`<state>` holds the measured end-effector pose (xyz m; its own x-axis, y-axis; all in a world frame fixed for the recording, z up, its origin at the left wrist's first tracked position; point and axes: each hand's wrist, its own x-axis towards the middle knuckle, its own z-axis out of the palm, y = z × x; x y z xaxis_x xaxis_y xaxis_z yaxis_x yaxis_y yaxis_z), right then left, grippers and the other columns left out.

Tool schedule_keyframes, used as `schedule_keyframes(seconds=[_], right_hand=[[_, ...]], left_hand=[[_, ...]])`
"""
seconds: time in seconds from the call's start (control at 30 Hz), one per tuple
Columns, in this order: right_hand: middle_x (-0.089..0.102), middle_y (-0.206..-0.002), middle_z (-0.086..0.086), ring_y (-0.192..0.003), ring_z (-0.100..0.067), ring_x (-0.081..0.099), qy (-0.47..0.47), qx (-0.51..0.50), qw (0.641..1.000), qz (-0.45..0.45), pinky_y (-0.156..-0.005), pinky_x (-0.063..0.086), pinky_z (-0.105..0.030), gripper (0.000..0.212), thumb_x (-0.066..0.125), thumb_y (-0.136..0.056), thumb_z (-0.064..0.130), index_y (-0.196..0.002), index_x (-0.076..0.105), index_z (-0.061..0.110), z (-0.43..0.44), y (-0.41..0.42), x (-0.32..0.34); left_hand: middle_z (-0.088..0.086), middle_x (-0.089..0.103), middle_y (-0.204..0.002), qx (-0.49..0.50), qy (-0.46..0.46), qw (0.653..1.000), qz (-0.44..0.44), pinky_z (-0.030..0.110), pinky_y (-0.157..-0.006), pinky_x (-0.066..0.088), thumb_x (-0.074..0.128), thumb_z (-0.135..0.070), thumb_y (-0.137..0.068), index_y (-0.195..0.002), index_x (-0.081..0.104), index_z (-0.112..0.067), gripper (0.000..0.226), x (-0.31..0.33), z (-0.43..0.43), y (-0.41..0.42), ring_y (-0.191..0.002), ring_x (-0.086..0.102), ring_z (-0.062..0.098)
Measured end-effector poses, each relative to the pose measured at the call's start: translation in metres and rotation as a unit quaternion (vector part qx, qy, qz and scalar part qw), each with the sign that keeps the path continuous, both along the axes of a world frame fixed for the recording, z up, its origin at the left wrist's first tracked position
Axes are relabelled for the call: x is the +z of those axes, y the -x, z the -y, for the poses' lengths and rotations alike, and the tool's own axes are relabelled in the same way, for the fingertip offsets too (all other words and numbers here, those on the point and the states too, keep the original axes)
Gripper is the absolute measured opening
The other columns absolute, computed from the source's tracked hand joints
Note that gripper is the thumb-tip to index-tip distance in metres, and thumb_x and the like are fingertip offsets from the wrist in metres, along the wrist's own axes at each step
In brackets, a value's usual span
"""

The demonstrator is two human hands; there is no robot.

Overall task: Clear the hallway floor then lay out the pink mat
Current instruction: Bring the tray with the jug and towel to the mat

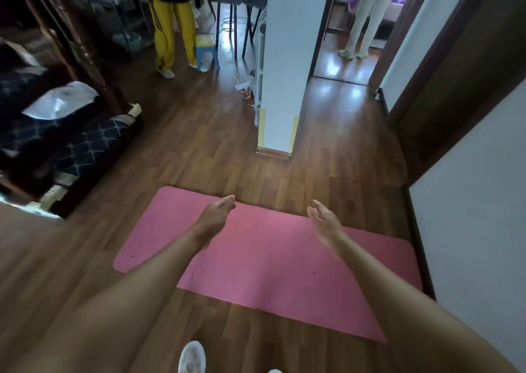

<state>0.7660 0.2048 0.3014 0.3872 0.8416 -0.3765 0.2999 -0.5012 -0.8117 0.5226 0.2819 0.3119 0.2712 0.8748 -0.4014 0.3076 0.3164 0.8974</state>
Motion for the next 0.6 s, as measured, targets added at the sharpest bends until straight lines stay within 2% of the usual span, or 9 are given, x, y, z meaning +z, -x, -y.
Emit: schedule_keyframes(seconds=[0.1,0.27,0.37,0.47,0.53,0.6], right_hand=[[0.040,-0.148,-0.007,-0.136,-0.017,0.037,0.005,0.020,1.000,0.000,-0.107,0.025,-0.023,0.051,0.041,-0.099,0.027,-0.146,0.030,0.012,-0.002,0.003,-0.002],[0.043,-0.146,-0.005,-0.134,-0.017,0.040,0.010,0.053,0.999,0.004,-0.098,0.028,-0.021,0.051,0.041,-0.099,0.031,-0.146,0.031,0.015,-0.003,0.009,-0.006],[0.043,-0.145,-0.005,-0.132,-0.018,0.042,0.013,0.070,0.997,0.014,-0.095,0.030,-0.022,0.050,0.041,-0.098,0.032,-0.145,0.033,0.017,-0.004,0.015,-0.009],[0.041,-0.147,-0.004,-0.133,-0.019,0.040,0.021,0.099,0.994,0.032,-0.101,0.032,-0.024,0.050,0.040,-0.099,0.033,-0.146,0.032,0.018,-0.006,0.024,-0.009],[0.039,-0.148,-0.005,-0.134,-0.020,0.039,0.026,0.121,0.991,0.043,-0.107,0.033,-0.030,0.050,0.038,-0.099,0.033,-0.146,0.031,0.017,-0.010,0.033,-0.008],[0.039,-0.148,-0.007,-0.135,-0.021,0.037,0.021,0.144,0.988,0.057,-0.107,0.031,-0.029,0.050,0.038,-0.100,0.030,-0.146,0.031,0.014,-0.015,0.047,-0.007]], left_hand=[[0.012,0.052,-0.135,0.023,-0.008,1.000,-0.003,0.028,-0.099,0.033,0.040,-0.037,-0.099,-0.135,0.046,-0.005,0.049,-0.001,0.007,0.004,-0.123,0.046,0.018],[0.011,0.052,-0.135,0.060,-0.025,0.998,-0.008,0.028,-0.098,0.034,0.039,-0.035,-0.099,-0.139,0.042,-0.005,0.050,-0.002,0.023,0.014,-0.114,0.047,0.014],[0.010,0.051,-0.136,0.078,-0.025,0.996,-0.018,0.031,-0.103,0.034,0.037,-0.036,-0.100,-0.139,0.041,-0.006,0.050,-0.006,0.034,0.025,-0.120,0.047,0.017],[0.008,0.051,-0.136,0.114,-0.018,0.993,-0.021,0.039,-0.108,0.033,0.037,-0.037,-0.099,-0.140,0.042,-0.009,0.049,-0.012,0.045,0.042,-0.127,0.045,0.022],[0.007,0.051,-0.136,0.134,-0.020,0.991,-0.019,0.039,-0.108,0.033,0.037,-0.038,-0.099,-0.140,0.041,-0.010,0.050,-0.017,0.052,0.055,-0.127,0.044,0.022],[0.008,0.052,-0.135,0.159,-0.021,0.987,-0.023,0.036,-0.103,0.034,0.037,-0.036,-0.099,-0.139,0.041,-0.008,0.049,-0.020,0.059,0.068,-0.127,0.045,0.024]])
